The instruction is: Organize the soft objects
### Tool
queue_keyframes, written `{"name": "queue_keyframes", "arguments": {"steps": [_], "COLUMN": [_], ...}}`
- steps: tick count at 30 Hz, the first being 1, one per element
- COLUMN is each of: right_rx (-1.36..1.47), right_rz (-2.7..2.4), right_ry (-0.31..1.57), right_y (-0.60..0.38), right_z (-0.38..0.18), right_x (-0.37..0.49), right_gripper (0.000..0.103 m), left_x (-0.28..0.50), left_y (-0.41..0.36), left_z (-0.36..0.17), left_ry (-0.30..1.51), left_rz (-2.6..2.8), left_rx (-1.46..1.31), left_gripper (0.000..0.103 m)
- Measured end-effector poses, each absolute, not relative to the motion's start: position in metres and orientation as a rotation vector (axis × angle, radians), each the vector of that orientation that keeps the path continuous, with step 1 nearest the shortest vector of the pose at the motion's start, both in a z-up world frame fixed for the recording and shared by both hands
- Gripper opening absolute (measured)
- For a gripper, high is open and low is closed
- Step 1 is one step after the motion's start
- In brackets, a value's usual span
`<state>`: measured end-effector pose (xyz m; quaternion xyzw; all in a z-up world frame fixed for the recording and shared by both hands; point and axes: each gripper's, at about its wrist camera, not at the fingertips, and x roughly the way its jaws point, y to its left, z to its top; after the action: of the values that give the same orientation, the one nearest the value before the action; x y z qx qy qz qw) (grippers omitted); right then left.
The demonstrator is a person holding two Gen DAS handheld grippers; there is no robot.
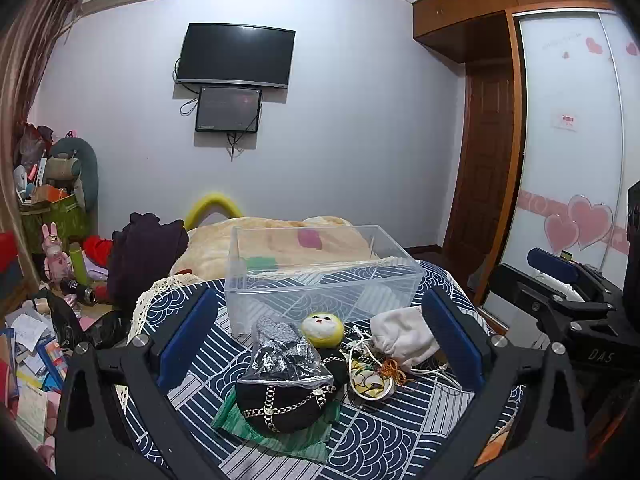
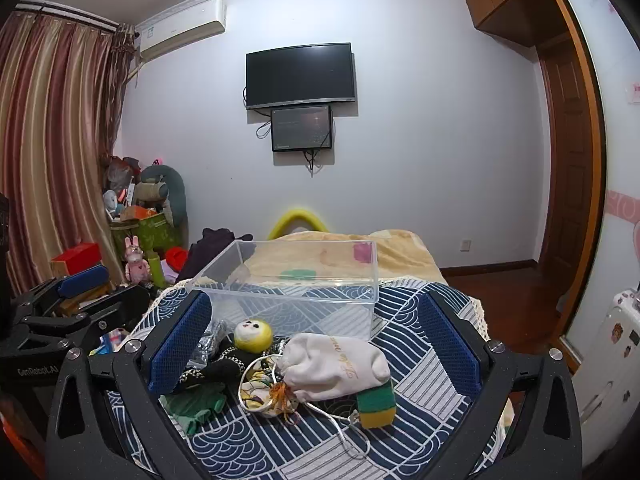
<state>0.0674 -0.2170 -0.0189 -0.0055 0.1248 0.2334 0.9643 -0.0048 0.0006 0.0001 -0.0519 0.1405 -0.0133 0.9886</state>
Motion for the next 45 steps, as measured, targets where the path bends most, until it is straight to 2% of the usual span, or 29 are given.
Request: {"name": "queue_keyframes", "arguments": {"steps": [12,14,17,24,34,39,40,42,44,45], "right_rx": [-0.003,-0.005,-0.016,-0.020,-0.053,-0.056,-0.062,-0.064,-0.066,-0.069], "right_rz": [0.500,0.508,0.518,0.558,0.540,0.509,0.508,0.502,0.500,0.499], "right_ry": [0.284,0.308,0.339,0.438,0.542,0.615,0.627,0.640,0.651,0.655], "right_y": [-0.215,-0.214,-0.211,-0.200,-0.191,-0.198,-0.198,-0.201,-0.203,-0.202], "right_z": [-0.023,-0.025,-0.030,-0.044,-0.066,-0.083,-0.086,-0.089,-0.091,-0.091], "right_x": [0.076,0.083,0.092,0.116,0.140,0.152,0.153,0.154,0.154,0.155], "right_gripper": [0.102,0.097,0.086,0.074,0.072,0.072,0.070,0.052,0.043,0.032], "left_x": [0.000,0.006,0.019,0.049,0.087,0.092,0.091,0.089,0.086,0.085], "left_y": [0.005,0.010,0.017,0.032,0.032,0.031,0.030,0.029,0.026,0.025], "left_z": [-0.001,-0.003,-0.010,-0.035,-0.079,-0.088,-0.089,-0.089,-0.088,-0.088], "left_ry": [0.280,0.294,0.339,0.453,0.601,0.623,0.623,0.613,0.606,0.602], "left_rz": [-0.014,-0.012,-0.017,-0.027,-0.037,-0.069,-0.068,-0.067,-0.063,-0.058], "left_rx": [-0.074,-0.082,-0.094,-0.141,-0.142,-0.160,-0.156,-0.145,-0.136,-0.133], "left_gripper": [0.103,0.099,0.087,0.082,0.081,0.057,0.056,0.050,0.045,0.042]}}
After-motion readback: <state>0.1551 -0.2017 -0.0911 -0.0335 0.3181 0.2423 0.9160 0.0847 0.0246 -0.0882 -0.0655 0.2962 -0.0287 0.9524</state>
